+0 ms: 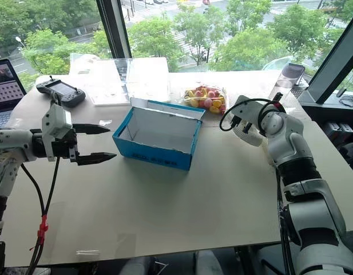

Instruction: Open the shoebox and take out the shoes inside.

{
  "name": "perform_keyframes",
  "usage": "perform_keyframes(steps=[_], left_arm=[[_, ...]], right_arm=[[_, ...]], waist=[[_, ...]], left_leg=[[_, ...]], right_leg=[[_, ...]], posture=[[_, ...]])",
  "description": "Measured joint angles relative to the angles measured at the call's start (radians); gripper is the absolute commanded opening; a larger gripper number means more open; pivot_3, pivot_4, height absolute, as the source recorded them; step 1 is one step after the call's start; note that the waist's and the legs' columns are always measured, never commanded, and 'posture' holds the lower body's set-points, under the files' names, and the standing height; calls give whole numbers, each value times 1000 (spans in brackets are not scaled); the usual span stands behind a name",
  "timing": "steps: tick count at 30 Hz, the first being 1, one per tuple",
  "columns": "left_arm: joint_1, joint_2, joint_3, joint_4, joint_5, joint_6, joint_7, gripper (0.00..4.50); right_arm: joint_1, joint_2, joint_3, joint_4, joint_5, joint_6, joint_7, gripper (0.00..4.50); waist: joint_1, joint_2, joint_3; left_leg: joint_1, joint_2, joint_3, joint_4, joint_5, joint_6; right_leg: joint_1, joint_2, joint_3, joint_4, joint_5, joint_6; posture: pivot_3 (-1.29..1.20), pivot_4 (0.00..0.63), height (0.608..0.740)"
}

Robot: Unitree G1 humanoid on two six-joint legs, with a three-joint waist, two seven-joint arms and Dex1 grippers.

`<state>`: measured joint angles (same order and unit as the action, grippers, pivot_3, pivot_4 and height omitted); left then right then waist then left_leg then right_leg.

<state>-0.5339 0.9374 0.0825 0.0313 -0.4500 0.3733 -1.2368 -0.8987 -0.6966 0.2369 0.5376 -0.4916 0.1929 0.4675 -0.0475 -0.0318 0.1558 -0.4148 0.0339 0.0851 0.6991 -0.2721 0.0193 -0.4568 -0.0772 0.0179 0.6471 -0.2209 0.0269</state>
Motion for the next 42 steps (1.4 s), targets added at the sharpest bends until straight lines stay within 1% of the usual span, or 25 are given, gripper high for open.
perform_keyframes(steps=[3, 4, 6, 10, 11, 12, 14, 15, 16, 17, 19, 22, 23, 25, 26, 28, 30, 33, 35, 39, 42], left_arm=[[-3, -3, -2, 9, 8, -2, -2, 4500], [-3, -3, -2, 9, 10, -2, -3, 4500], [-4, -4, -2, 10, 16, -2, -5, 4500], [-3, -3, -1, 8, 16, -2, -11, 4500], [-1, -3, 0, 7, 16, -1, -11, 4500], [2, -1, 3, 6, 16, -1, -11, 4500], [16, 3, 12, 2, 16, 1, -11, 4500], [32, 6, 19, -2, 16, 4, -5, 4500], [41, 8, 24, -3, 16, 5, 0, 4500], [55, 6, 39, -5, 17, 4, 22, 4500], [58, -3, 57, -13, 18, 2, 57, 4500], [58, -63, 89, -34, 17, 4, 148, 4500], [64, -88, 100, -45, 18, 9, 196, 4500], [84, -136, 116, -76, 16, 41, 273, 4500], [104, -185, 144, -104, 1, 75, 340, 4500], [165, -301, 202, -184, -49, 142, 484, 4500], [243, -374, 229, -259, -74, 182, 582, 4500], [356, -451, 288, -325, -79, 196, 705, 4500], [401, -488, 284, -351, -55, 185, 757, 4500], [507, -567, 219, -378, 67, 74, 849, 4500], [547, -601, 186, -355, 155, -30, 900, 4500]], right_arm=[[45, 6, 0, -1, -1, 15, -22, 26], [55, 9, 0, -2, -1, 15, -25, 450], [77, 20, -4, -12, 6, 21, -26, 1042], [109, 53, -48, -104, 95, 79, 42, 2380], [110, 54, -63, -136, 120, 107, 66, 2636], [110, 51, -73, -162, 134, 133, 92, 3052], [113, 30, -92, -223, 174, 197, 162, 3701], [127, -18, -94, -302, 193, 267, 232, 4093], [131, -41, -95, -335, 199, 297, 259, 4459], [138, -78, -106, -431, 224, 394, 325, 4486], [143, -102, -127, -557, 274, 507, 397, 4486], [217, -134, -155, -713, 333, 603, 454, 4486], [258, -113, -188, -745, 360, 631, 447, 4486], [331, -33, -268, -779, 422, 649, 427, 4486], [376, 42, -325, -808, 468, 656, 402, 4486], [470, 230, -423, -873, 553, 642, 317, 4486], [566, 364, -453, -921, 592, 582, 226, 4486], [722, 521, -470, -982, 587, 520, 67, 4486], [778, 535, -438, -987, 558, 477, 4, 4486], [861, 514, -363, -981, 476, 334, -82, 4486], [892, 487, -331, -943, 436, 268, -118, 4486]], waist=[[1, 0, 0], [1, 0, 0], [1, 0, 0], [1, 0, 0], [2, 0, 0], [2, 0, 0], [5, 0, 0], [7, 0, 0], [9, 0, 0], [12, 0, 0], [16, 0, 0], [29, -1, -1], [33, -1, -1], [36, -2, -1], [36, -2, -1], [34, -2, -2], [34, -2, -2], [36, -2, -2], [36, -2, -2], [36, -2, -2], [35, -2, -2]], left_leg=[[0, 0, 0, 0, 0, 0], [0, 0, 0, 1, 0, 0], [0, 0, 0, 1, 0, 0], [0, 0, -2, 2, 0, 0], [0, 0, -2, 2, 0, 0], [0, 0, -3, 2, 0, 0], [0, 0, -3, 2, -1, 2], [0, 0, -3, 2, -3, 5], [0, 0, -3, 2, -3, 5], [-1, 1, -3, 2, -3, 5], [-1, 1, -4, 3, -3, 6], [1, 1, -4, 4, -4, 7], [1, 1, -4, 5, -4, 7], [2, 0, -4, 6, -4, 7], [3, 0, -4, 6, -4, 7], [6, 1, -7, 6, -4, 6], [7, 0, -7, 4, -3, 5], [10, 0, -8, 4, -3, 5], [11, -1, -7, 4, -4, 7], [27, -1, -6, 3, -6, 9], [33, -1, -5, 1, -5, 8]], right_leg=[[0, 0, 0, 0, 0, 0], [1, 0, -1, 0, 0, 0], [1, 0, 0, 0, 0, 0], [1, 0, 0, 0, 0, 0], [1, 0, 0, 0, 0, 0], [1, 0, 0, 0, 0, 0], [1, 0, 0, 0, 0, 0], [1, 0, -1, 0, 0, 0], [1, 0, -1, 0, 0, 0], [0, 0, -1, 0, 0, 0], [1, 0, -2, 0, 0, 0], [4, 0, -2, 0, 0, 0], [5, 0, -3, 0, 0, 1], [7, 0, -2, 0, 1, 1], [8, 0, -2, -1, 1, 2], [11, 0, -2, 0, 1, 2], [11, 0, -1, 0, 1, 2], [14, -1, -2, 0, 1, 2], [17, -2, -2, -1, 2, 3], [32, -2, -2, -8, 2, 2], [36, -2, 0, -7, 1, 1]], posture=[[0, 150, 740], [0, 150, 740], [0, 150, 740], [0, 150, 740], [0, 150, 740], [0, 150, 740], [0, 150, 740], [0, 150, 740], [0, 150, 740], [0, 150, 740], [0, 150, 740], [0, 150, 740], [0, 150, 740], [0, 150, 740], [0, 150, 740], [0, 150, 740], [0, 150, 740], [0, 150, 740], [0, 150, 740], [0, 150, 740], [0, 150, 740]])
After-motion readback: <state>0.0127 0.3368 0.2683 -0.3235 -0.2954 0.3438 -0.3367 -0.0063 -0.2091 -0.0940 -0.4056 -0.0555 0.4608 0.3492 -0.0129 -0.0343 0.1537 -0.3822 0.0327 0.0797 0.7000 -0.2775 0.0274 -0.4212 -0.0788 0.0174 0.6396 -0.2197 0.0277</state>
